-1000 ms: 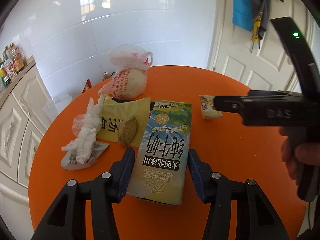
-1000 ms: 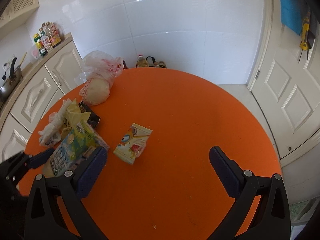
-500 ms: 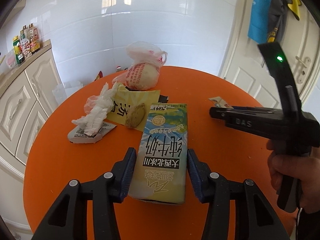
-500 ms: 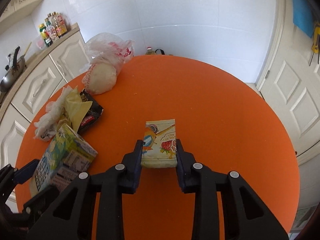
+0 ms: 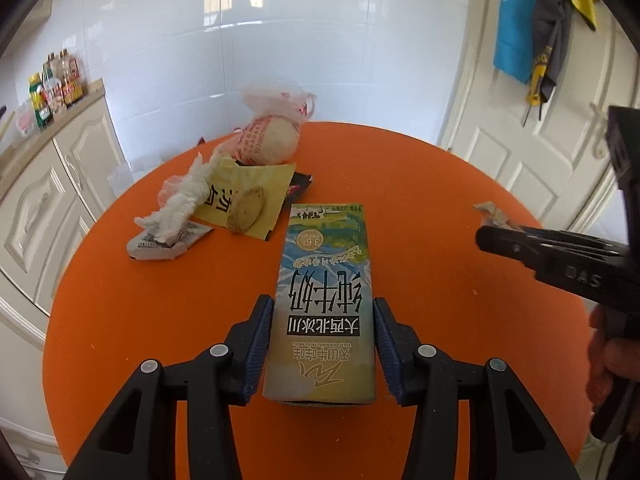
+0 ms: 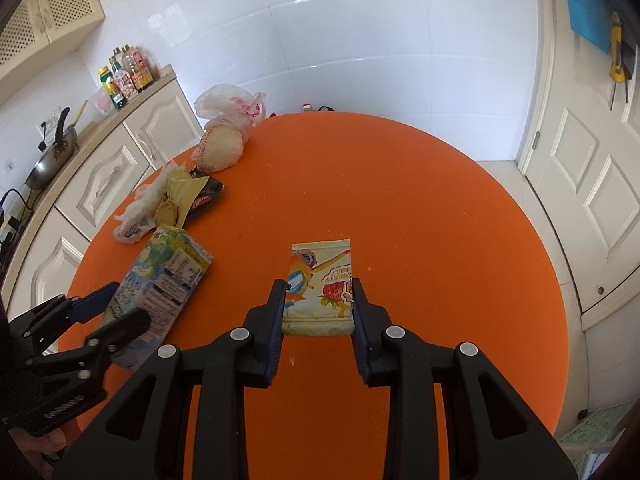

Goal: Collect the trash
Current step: 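Carry the milk carton and snack wrapper in both tools over the blue bucket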

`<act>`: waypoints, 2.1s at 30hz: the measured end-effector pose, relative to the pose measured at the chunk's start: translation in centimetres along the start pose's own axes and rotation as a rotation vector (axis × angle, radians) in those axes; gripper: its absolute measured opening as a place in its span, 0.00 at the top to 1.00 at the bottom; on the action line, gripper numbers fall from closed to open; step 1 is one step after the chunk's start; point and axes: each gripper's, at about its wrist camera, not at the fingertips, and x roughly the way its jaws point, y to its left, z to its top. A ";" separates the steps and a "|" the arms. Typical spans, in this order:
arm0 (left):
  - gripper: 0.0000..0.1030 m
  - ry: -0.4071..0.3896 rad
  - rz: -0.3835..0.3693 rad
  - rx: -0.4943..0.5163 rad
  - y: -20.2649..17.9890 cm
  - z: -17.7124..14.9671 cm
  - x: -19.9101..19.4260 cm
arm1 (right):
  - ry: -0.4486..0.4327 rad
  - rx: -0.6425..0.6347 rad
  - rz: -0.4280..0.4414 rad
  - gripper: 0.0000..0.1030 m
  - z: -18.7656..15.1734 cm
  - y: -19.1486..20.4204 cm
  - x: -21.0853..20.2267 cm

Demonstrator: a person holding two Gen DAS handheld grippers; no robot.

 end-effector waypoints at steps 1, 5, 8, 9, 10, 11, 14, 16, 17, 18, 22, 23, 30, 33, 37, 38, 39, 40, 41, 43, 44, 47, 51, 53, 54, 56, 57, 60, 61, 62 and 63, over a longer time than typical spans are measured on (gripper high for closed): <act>0.54 0.013 0.008 0.011 -0.2 0.1 0.6 | -0.001 0.002 0.001 0.72 -0.2 -0.1 -0.2; 0.57 0.019 0.011 -0.005 -0.1 0.7 1.9 | -0.006 0.009 0.007 0.72 -0.7 -0.7 -1.0; 0.58 -0.004 -0.006 -0.035 0.1 0.9 1.5 | -0.020 0.016 0.006 0.72 -1.0 -1.2 -2.0; 0.58 -0.018 -0.004 -0.034 -0.1 1.0 1.3 | -0.026 0.020 0.005 0.72 -1.1 -1.5 -2.4; 0.58 -0.032 -0.006 -0.033 -0.3 1.0 0.8 | -0.033 0.026 0.004 0.72 -1.1 -1.9 -2.8; 0.58 -0.040 -0.011 -0.031 -0.6 1.0 0.3 | -0.039 0.031 0.004 0.72 -1.2 -2.2 -3.2; 0.58 -0.072 -0.020 -0.023 -1.7 1.3 -1.2 | -0.062 0.043 0.001 0.72 -1.4 -3.0 -4.4; 0.58 -0.097 -0.033 -0.013 -2.6 1.8 -2.4 | -0.082 0.048 -0.001 0.72 -1.3 -3.5 -5.5; 0.58 -0.116 -0.037 0.001 -3.3 2.1 -3.1 | -0.093 0.052 -0.001 0.72 -1.3 -3.8 -6.2; 0.58 -0.129 -0.044 0.013 -3.8 2.3 -3.7 | -0.110 0.056 -0.004 0.72 -1.3 -4.1 -7.0; 0.58 -0.181 -0.077 0.060 -6.5 3.6 -5.7 | -0.166 0.071 -0.020 0.72 -1.1 -5.3 -9.9; 0.58 -0.190 -0.087 0.073 -7.2 3.8 -6.1 | -0.181 0.077 -0.024 0.72 -1.1 -5.7 -10.6; 0.58 -0.223 -0.183 0.160 -12.9 5.4 -7.2 | -0.263 0.144 -0.066 0.72 -1.9 -10.0 -15.3; 0.58 -0.221 -0.218 0.199 -15.5 5.9 -6.6 | -0.286 0.180 -0.092 0.72 -2.8 -12.3 -17.0; 0.58 -0.208 -0.276 0.252 -18.8 6.9 -5.1 | -0.316 0.233 -0.142 0.72 -4.2 -15.7 -19.5; 0.58 -0.203 -0.294 0.266 -19.7 7.2 -4.7 | -0.324 0.252 -0.159 0.72 -4.6 -16.8 -20.2; 0.58 -0.196 -0.314 0.281 -20.5 7.6 -4.0 | -0.329 0.267 -0.172 0.72 -5.0 -17.8 -20.8; 0.58 -0.188 -0.332 0.297 -21.4 7.8 -3.6 | -0.335 0.288 -0.191 0.72 -5.5 -19.0 -21.4; 0.58 -0.178 -0.353 0.313 -22.2 8.1 -3.1 | -0.339 0.306 -0.207 0.72 -6.0 -20.1 -22.0; 0.58 -0.144 -0.401 0.335 -24.0 8.8 -1.8 | -0.342 0.351 -0.243 0.72 -7.0 -22.8 -23.0; 0.58 -0.127 -0.419 0.350 -24.9 8.9 -1.1 | -0.341 0.378 -0.264 0.72 -7.7 -24.3 -23.4; 0.58 -0.055 -0.477 0.381 -27.5 9.3 1.4 | -0.327 0.435 -0.316 0.72 -9.3 -28.3 -24.3; 0.58 0.057 -0.528 0.412 -30.6 9.1 5.1 | -0.287 0.498 -0.356 0.72 -10.8 -32.4 -23.4; 0.58 0.110 -0.541 0.425 -31.9 9.3 7.2 | -0.252 0.535 -0.368 0.72 -11.7 -34.6 -22.3; 0.58 0.143 -0.543 0.436 -32.7 9.4 8.4 | -0.237 0.550 -0.367 0.72 -12.1 -35.3 -21.7; 0.58 0.211 -0.556 0.445 -33.8 10.2 10.9 | -0.196 0.579 -0.370 0.72 -13.1 -37.2 -20.1; 0.58 0.248 -0.560 0.451 -34.5 10.4 12.4 | -0.167 0.597 -0.369 0.72 -13.7 -38.2 -18.9; 0.58 0.347 -0.557 0.443 -36.4 10.3 16.5 | -0.093 0.638 -0.366 0.72 -15.2 -40.4 -15.7; 0.58 0.377 -0.556 0.435 -36.7 10.3 17.8 | -0.076 0.650 -0.360 0.72 -15.6 -40.8 -14.9; 0.57 0.398 -0.551 0.433 -37.4 10.6 19.1 | -0.057 0.667 -0.354 0.72 -16.1 -41.5 -13.9; 0.57 0.420 -0.545 0.433 -37.7 10.6 20.3 | -0.038 0.682 -0.345 0.72 -16.6 -42.1 -12.9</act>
